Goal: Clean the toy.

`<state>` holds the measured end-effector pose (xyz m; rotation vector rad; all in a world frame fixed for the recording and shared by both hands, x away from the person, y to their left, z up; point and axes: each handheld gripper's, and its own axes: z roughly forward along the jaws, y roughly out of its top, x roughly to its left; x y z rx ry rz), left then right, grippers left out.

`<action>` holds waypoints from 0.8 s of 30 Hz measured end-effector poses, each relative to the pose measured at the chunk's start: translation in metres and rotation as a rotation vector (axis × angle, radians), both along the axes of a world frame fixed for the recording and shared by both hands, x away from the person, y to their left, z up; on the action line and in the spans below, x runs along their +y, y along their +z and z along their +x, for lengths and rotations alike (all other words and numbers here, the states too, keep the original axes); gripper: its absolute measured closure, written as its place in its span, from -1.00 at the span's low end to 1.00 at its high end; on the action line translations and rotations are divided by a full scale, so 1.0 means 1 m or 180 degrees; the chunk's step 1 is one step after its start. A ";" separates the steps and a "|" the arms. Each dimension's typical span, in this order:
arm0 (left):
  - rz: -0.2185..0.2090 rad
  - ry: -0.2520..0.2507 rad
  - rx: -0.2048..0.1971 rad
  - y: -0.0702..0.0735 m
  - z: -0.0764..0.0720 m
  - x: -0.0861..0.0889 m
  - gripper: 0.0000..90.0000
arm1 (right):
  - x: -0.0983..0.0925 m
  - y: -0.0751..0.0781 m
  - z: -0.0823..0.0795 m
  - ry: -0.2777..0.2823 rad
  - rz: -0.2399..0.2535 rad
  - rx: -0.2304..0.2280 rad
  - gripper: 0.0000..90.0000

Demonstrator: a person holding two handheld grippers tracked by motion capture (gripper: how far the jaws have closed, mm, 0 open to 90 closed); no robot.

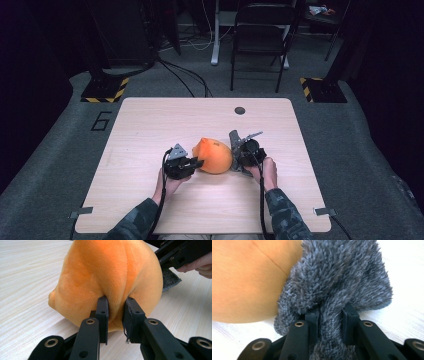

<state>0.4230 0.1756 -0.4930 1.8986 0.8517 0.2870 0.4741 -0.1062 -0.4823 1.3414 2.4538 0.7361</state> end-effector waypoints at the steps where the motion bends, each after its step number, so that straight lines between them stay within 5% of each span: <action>1: -0.0009 0.0005 0.0009 0.000 0.000 0.000 0.67 | 0.001 0.000 0.000 0.0001 -0.0042 -0.0024 0.59; 5: -0.0016 -0.0007 0.0030 0.000 0.000 0.001 0.67 | 0.002 0.008 -0.003 0.0022 -0.0126 -0.0145 0.61; 10: 0.0002 0.0024 0.0019 -0.002 0.001 0.002 0.67 | 0.002 0.035 -0.012 0.0018 0.0019 -0.0391 0.63; 16: -0.0002 0.0031 0.0014 -0.003 -0.001 -0.002 0.67 | 0.006 0.074 -0.030 0.0250 0.0522 -0.0730 0.63; 20: -0.0004 0.0037 0.0021 -0.002 -0.002 -0.003 0.67 | 0.022 0.080 -0.038 0.0431 0.0691 -0.0704 0.62; 22: -0.0070 0.0034 0.0077 -0.001 -0.002 -0.002 0.67 | 0.031 0.079 -0.040 0.0512 0.0562 -0.0673 0.62; 24: -0.0185 0.0014 0.0172 -0.001 -0.002 -0.002 0.67 | 0.040 0.073 -0.040 0.0508 0.0239 -0.0649 0.61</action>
